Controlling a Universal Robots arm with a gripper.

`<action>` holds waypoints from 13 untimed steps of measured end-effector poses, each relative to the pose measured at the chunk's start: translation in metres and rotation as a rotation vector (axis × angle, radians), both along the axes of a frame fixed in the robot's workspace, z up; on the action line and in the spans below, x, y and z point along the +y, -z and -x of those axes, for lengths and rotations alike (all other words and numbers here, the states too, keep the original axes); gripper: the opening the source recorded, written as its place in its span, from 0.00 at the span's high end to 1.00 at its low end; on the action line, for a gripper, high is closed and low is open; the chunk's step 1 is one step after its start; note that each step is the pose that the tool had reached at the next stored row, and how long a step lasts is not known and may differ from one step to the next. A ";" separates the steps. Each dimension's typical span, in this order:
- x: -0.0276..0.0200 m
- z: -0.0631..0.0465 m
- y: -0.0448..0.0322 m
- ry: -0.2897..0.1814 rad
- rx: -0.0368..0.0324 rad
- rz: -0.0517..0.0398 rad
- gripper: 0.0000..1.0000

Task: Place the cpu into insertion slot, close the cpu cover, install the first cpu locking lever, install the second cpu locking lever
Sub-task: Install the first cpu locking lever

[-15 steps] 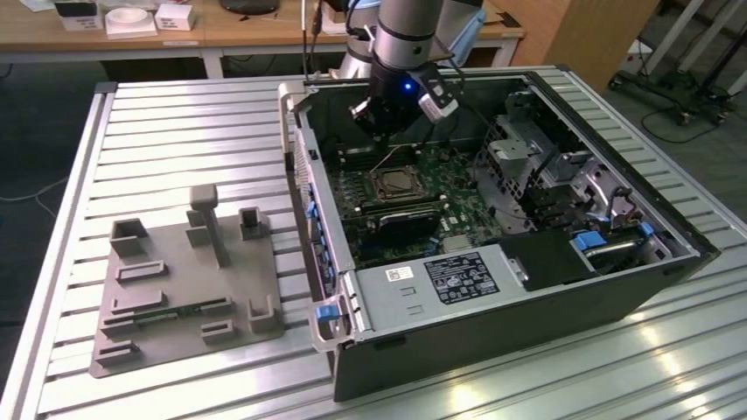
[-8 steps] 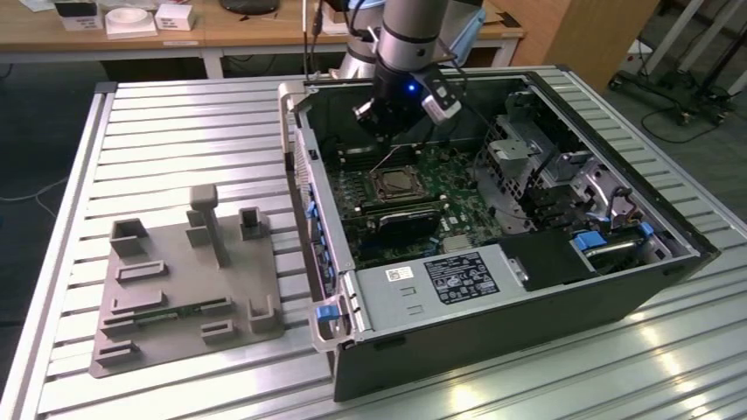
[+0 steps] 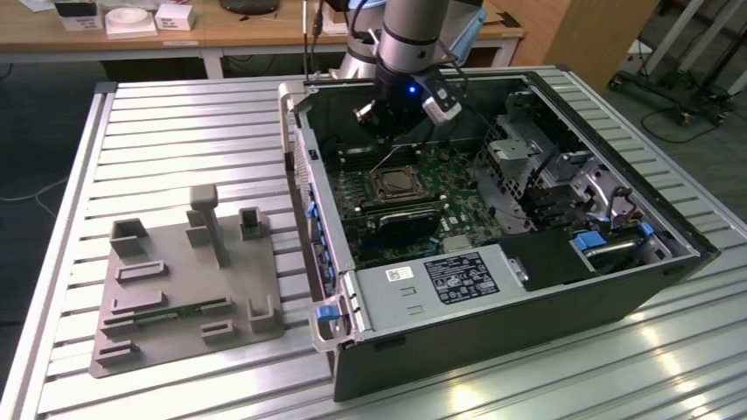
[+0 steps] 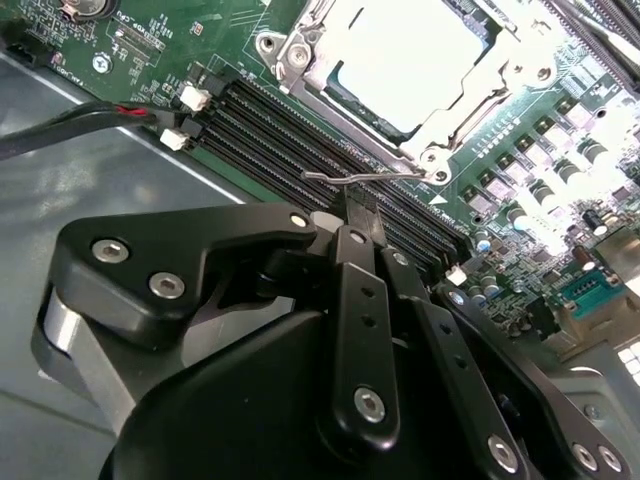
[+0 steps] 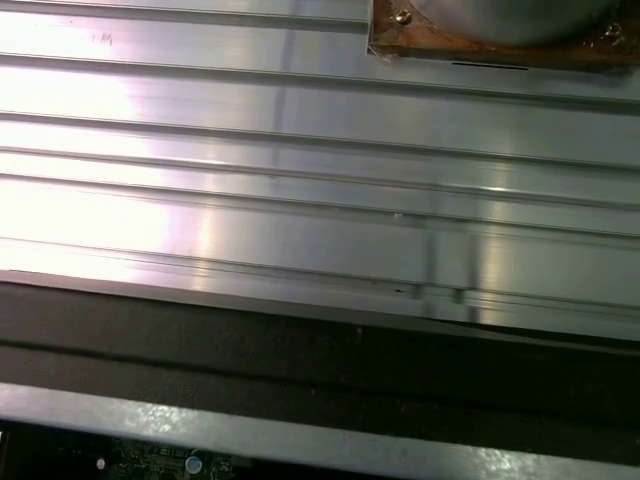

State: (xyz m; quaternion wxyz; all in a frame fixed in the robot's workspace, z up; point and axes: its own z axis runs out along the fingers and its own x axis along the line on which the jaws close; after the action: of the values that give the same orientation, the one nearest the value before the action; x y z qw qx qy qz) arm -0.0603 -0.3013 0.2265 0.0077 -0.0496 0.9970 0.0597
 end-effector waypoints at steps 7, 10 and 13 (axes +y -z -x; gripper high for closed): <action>-0.0010 0.000 0.0014 0.001 0.0003 0.0175 0.90; -0.0016 0.000 0.0016 0.002 0.0003 0.0279 0.90; -0.0016 0.000 0.0017 0.002 0.0004 0.0293 0.90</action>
State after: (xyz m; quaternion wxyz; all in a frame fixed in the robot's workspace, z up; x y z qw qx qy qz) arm -0.0600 -0.3029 0.2248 0.0068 -0.0489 0.9978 0.0451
